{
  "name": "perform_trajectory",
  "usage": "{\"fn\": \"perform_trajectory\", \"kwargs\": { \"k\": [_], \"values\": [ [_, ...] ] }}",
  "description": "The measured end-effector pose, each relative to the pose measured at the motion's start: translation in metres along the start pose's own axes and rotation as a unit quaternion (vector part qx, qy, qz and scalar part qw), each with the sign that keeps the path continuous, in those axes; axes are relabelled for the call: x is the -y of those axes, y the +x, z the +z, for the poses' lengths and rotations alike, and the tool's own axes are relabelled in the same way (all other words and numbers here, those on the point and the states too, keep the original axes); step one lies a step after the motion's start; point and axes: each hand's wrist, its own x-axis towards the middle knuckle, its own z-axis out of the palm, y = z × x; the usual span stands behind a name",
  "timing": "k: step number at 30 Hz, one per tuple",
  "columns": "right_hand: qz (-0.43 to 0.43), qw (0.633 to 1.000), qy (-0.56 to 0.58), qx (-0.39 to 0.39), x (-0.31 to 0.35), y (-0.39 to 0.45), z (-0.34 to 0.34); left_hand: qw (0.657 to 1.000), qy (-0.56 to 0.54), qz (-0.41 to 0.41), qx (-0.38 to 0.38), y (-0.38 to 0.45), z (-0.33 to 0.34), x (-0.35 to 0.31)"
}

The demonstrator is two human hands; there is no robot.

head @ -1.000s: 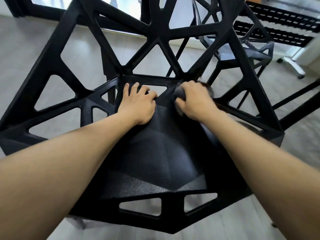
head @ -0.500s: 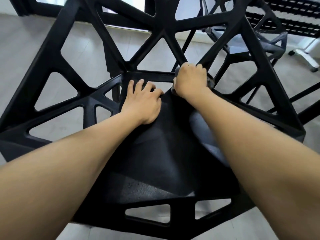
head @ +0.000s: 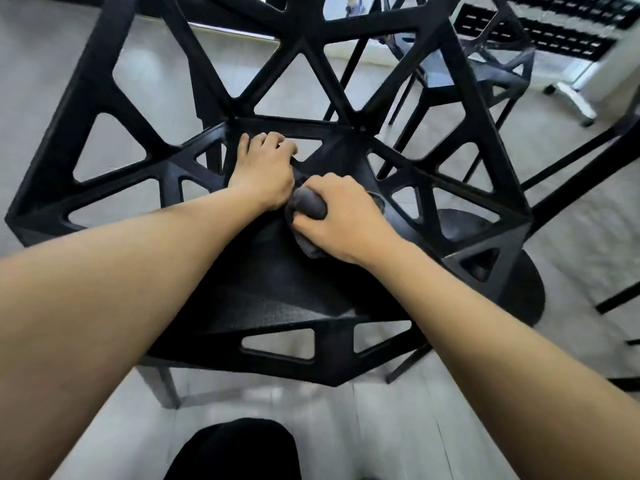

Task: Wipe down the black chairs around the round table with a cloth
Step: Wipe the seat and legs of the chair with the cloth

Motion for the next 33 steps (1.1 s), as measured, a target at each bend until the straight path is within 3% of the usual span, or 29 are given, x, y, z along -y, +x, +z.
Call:
{"fn": "perform_trajectory", "kwargs": {
  "k": [3,6,10,14,20,23,27,30,33],
  "values": [
    [-0.039,0.999,0.016,0.029,0.010,-0.041,-0.015,0.998,0.041,-0.012,-0.034,-0.006,-0.004,-0.005],
    [0.024,1.000,-0.006,-0.006,-0.014,-0.064,-0.036,0.996,0.081,0.003,-0.030,-0.020,-0.014,-0.012],
    [0.103,0.993,0.002,-0.063,-0.039,-0.083,-0.049,0.999,0.039,0.019,0.027,-0.063,-0.034,-0.009],
    [0.133,0.985,0.044,-0.102,-0.002,-0.096,-0.036,0.997,-0.035,0.032,0.058,-0.132,-0.063,0.004],
    [0.063,0.984,0.059,-0.154,0.103,-0.119,0.022,0.987,-0.152,-0.051,-0.030,-0.210,-0.098,0.012],
    [0.020,0.988,0.037,-0.148,0.143,-0.116,0.049,0.978,-0.194,-0.054,-0.057,-0.221,-0.098,0.015],
    [-0.023,0.987,0.025,-0.155,0.107,-0.132,0.033,0.989,-0.135,-0.024,-0.049,-0.225,-0.088,0.017],
    [0.098,0.968,0.019,-0.232,0.033,-0.162,0.000,0.997,-0.060,-0.017,-0.043,-0.228,-0.082,0.010],
    [0.251,0.917,0.007,-0.310,-0.017,-0.176,-0.024,0.998,-0.042,-0.031,-0.046,-0.227,-0.080,0.003]
  ]
}}
